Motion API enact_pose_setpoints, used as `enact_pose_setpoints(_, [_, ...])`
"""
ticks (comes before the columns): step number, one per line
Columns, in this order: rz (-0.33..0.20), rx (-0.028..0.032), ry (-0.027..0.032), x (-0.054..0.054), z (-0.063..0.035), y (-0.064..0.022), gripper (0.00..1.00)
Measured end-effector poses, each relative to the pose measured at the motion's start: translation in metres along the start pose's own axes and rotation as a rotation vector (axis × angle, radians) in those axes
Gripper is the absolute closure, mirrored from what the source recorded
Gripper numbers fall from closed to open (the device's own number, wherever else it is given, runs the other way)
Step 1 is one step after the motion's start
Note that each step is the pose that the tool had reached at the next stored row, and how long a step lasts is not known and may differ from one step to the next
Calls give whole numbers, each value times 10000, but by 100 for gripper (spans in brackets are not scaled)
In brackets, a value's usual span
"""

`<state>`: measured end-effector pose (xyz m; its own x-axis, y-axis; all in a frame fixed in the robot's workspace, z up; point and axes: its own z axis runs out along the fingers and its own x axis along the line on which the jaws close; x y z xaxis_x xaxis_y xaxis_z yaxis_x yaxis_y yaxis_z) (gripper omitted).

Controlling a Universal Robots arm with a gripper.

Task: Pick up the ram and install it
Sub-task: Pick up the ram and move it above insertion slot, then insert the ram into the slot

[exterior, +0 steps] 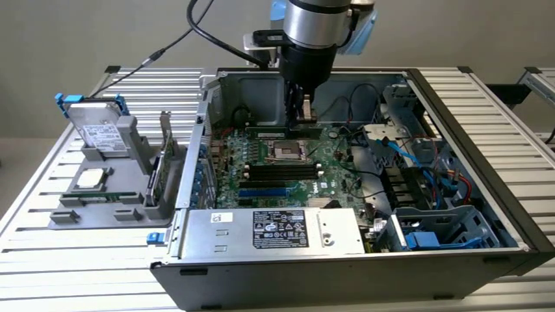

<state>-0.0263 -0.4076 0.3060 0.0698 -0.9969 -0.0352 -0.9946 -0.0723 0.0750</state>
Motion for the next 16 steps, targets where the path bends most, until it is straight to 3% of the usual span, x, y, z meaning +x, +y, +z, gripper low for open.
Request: enact_pose_setpoints(16, [1, -1, 11, -11, 5, -1, 86])
